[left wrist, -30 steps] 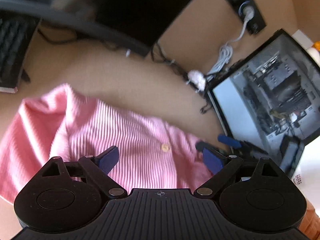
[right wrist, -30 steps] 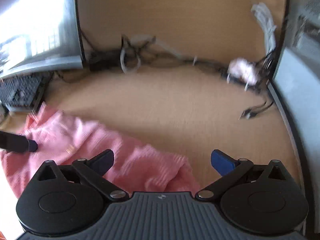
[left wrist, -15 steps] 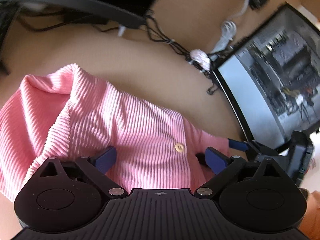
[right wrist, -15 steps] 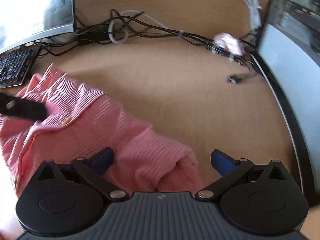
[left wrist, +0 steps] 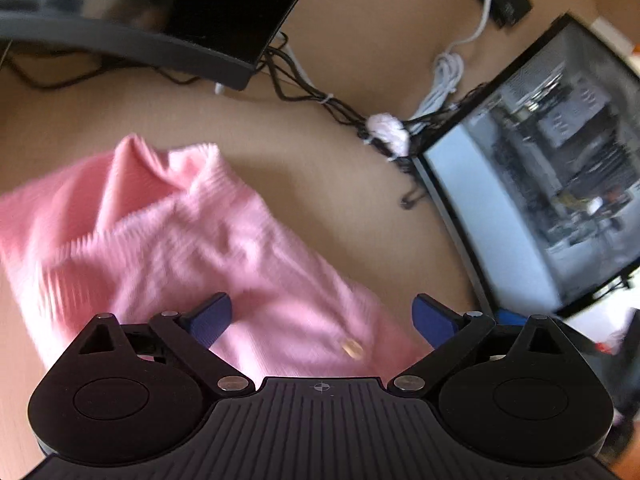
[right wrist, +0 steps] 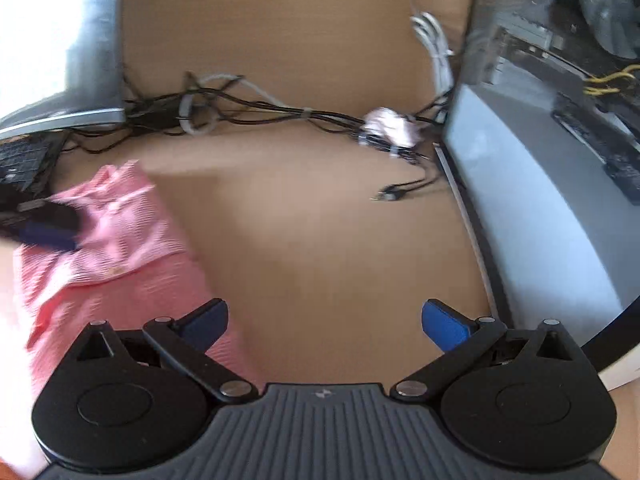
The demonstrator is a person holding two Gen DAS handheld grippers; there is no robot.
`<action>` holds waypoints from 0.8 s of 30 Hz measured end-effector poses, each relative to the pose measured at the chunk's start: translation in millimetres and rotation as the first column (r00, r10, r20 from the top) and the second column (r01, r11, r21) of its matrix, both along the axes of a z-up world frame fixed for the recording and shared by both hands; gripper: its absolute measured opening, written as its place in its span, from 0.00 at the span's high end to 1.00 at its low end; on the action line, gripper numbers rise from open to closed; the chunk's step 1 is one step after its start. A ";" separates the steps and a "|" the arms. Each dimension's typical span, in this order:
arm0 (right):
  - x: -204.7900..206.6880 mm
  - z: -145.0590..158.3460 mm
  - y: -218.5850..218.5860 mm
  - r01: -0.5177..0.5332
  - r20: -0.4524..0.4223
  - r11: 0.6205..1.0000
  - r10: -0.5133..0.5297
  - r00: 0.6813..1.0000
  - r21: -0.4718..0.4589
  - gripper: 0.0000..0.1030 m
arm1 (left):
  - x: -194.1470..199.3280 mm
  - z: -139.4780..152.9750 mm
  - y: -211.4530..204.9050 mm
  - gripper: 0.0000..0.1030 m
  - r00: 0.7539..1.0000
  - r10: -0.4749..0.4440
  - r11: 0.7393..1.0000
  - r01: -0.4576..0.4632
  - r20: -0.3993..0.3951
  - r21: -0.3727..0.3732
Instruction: Fold clothes
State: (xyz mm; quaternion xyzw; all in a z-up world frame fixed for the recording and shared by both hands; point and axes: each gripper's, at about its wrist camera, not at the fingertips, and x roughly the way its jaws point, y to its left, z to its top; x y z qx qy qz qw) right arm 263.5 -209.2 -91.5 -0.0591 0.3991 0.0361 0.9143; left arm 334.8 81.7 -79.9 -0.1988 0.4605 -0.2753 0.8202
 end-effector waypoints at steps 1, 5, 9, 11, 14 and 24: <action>3.5 -2.9 -0.5 0.008 -0.004 1.000 -0.008 1.000 -0.010 0.00 | -6.0 -0.4 -0.1 0.03 1.000 -0.006 1.000 0.005 -0.010 -0.012; 3.8 -24.1 25.9 -0.061 -0.060 0.997 0.058 0.997 -0.050 0.00 | -24.6 -5.1 -2.5 0.03 0.999 -0.024 1.000 0.023 -0.037 -0.021; -20.1 -29.5 48.9 -0.118 -0.048 0.987 0.113 0.992 -0.109 0.00 | -22.6 -7.5 3.7 0.03 0.999 -0.026 1.000 0.026 -0.030 0.001; -27.8 -28.6 53.6 -0.134 -0.068 0.987 0.128 0.989 -0.085 0.00 | -18.7 -8.6 8.7 0.03 0.999 -0.023 1.000 0.023 -0.022 0.017; -37.8 -26.6 62.5 -0.187 -0.115 0.982 0.184 0.976 -0.021 0.00 | -11.8 -9.6 13.4 0.03 1.000 -0.018 0.999 0.018 -0.003 0.044; -29.4 3.8 80.2 -0.271 -0.020 0.960 0.273 0.962 0.065 0.00 | -16.3 -1.8 8.1 0.03 0.999 -0.028 0.987 0.021 0.041 0.156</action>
